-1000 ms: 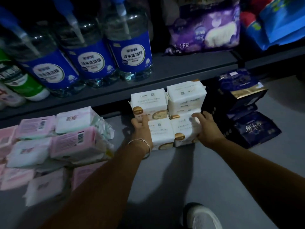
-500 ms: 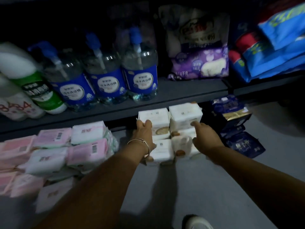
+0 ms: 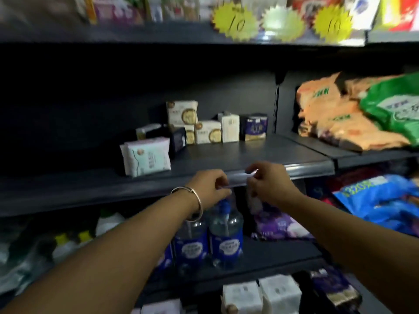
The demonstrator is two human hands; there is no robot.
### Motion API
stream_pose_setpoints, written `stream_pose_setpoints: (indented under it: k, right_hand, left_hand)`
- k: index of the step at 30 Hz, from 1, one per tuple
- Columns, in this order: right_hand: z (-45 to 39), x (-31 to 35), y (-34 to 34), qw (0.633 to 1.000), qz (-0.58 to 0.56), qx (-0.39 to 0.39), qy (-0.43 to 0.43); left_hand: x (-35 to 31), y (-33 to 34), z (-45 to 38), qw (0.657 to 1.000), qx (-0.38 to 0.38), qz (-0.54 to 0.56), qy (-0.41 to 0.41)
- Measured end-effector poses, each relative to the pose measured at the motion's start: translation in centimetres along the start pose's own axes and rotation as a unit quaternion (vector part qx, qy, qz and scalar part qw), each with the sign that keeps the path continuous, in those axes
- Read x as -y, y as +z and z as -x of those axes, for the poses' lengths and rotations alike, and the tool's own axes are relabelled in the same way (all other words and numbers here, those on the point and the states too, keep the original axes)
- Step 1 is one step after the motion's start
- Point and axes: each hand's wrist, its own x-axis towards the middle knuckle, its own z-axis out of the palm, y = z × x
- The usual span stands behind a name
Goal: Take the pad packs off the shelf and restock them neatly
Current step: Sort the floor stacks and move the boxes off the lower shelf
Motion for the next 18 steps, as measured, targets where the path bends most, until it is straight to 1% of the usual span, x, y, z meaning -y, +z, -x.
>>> stream_pose_setpoints:
  k: [4, 7, 10, 14, 18]
  right_hand:
    - [-4.6, 0.3, -1.5, 1.0, -0.023, -0.009, 0.008]
    - [-8.0, -1.3, -2.4, 1.0, 0.006, -0.017, 0.013]
    - [-11.4, -2.9, -2.7, 0.999, 0.027, -0.007, 0.028]
    - [-15.9, -4.4, -1.4, 0.998, 0.05, 0.022, 0.023]
    - [-21.0, -5.3, 1.4, 0.997, 0.062, 0.03, 0.023]
  left_hand:
    - [-0.8, -2.4, -4.8, 0.999, -0.035, -0.006, 0.009]
    - [-1.1, -2.8, -9.4, 0.999, -0.044, -0.021, 0.004]
    - [-0.4, -2.7, -14.2, 0.997, -0.046, -0.061, -0.003]
    - [1.6, -2.3, -19.6, 0.991, -0.052, -0.114, -0.039]
    - [4.4, -2.4, -24.1, 0.981, -0.083, -0.154, -0.085]
